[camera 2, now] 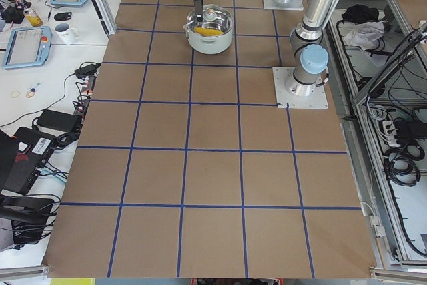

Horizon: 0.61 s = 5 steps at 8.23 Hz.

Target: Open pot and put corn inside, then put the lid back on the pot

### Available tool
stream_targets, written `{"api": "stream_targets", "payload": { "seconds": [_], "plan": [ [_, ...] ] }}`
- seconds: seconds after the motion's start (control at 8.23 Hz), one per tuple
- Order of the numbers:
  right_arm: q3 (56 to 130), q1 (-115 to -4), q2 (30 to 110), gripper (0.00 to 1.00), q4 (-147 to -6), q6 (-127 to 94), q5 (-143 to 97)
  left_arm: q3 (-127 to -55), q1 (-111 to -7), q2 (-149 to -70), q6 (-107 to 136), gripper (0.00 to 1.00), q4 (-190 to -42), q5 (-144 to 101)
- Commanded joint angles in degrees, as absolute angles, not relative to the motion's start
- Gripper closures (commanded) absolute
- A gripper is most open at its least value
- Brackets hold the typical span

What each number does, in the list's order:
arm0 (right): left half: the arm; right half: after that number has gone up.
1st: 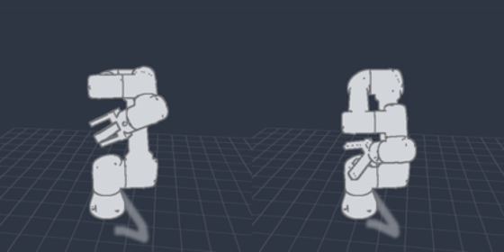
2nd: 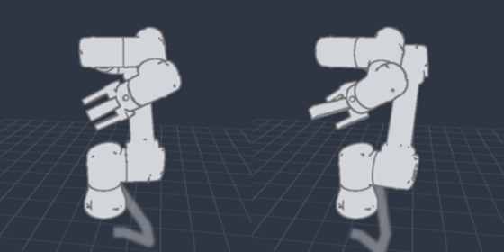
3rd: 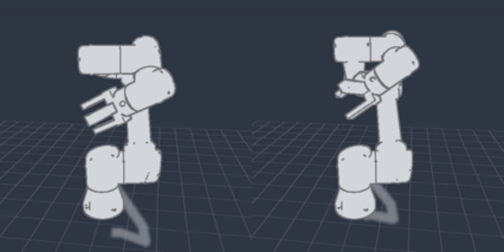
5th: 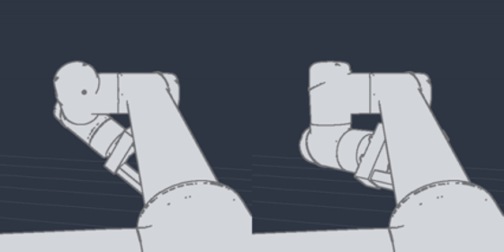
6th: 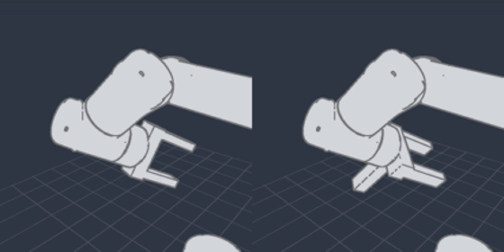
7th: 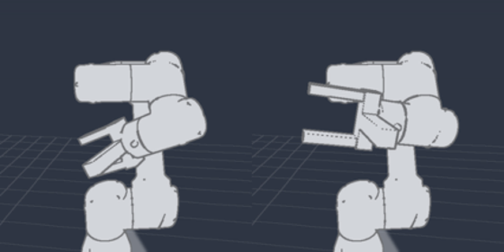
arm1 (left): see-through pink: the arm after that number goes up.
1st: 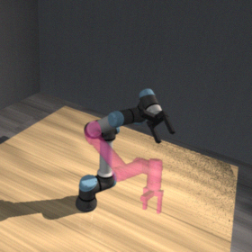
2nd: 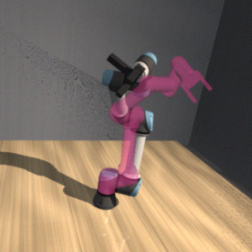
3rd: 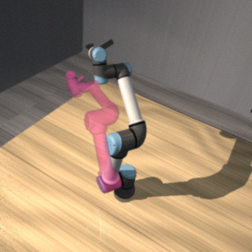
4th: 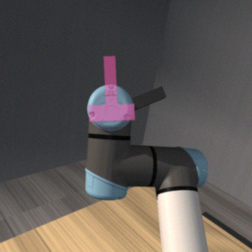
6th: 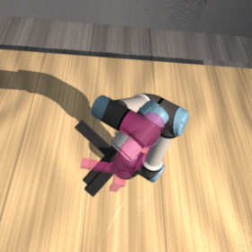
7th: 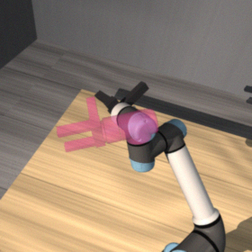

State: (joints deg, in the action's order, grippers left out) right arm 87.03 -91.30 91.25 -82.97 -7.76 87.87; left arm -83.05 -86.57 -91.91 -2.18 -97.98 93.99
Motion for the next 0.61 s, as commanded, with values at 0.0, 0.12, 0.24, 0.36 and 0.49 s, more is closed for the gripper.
{"api": "stream_targets", "payload": {
  "seconds": [0.0, 0.12, 0.24, 0.36, 0.49],
  "plan": [
    [87.1, -87.63, 92.81, 0.0, -80.42, -4.4, 88.41, -82.97, -86.57, -91.76, 0.94, 0.0, -97.73, 92.13],
    [87.1, -87.71, 92.81, 0.0, -80.42, -4.57, 88.07, -83.06, -86.57, -91.76, 1.66, 0.0, -97.73, 91.07],
    [87.1, -87.71, 92.81, 0.0, -80.42, -4.48, 87.89, -83.06, -86.57, -91.58, 1.67, 0.0, -97.73, 91.14],
    [87.1, -87.8, 92.9, 0.0, -80.68, -6.05, 88.06, -83.14, -86.57, -91.67, 1.76, 0.0, -97.82, 91.4],
    [87.1, -87.8, 92.81, 0.0, -80.94, -7.46, 87.72, -83.14, -86.57, -91.5, 1.76, 0.0, -97.74, 91.23]
  ]
}}
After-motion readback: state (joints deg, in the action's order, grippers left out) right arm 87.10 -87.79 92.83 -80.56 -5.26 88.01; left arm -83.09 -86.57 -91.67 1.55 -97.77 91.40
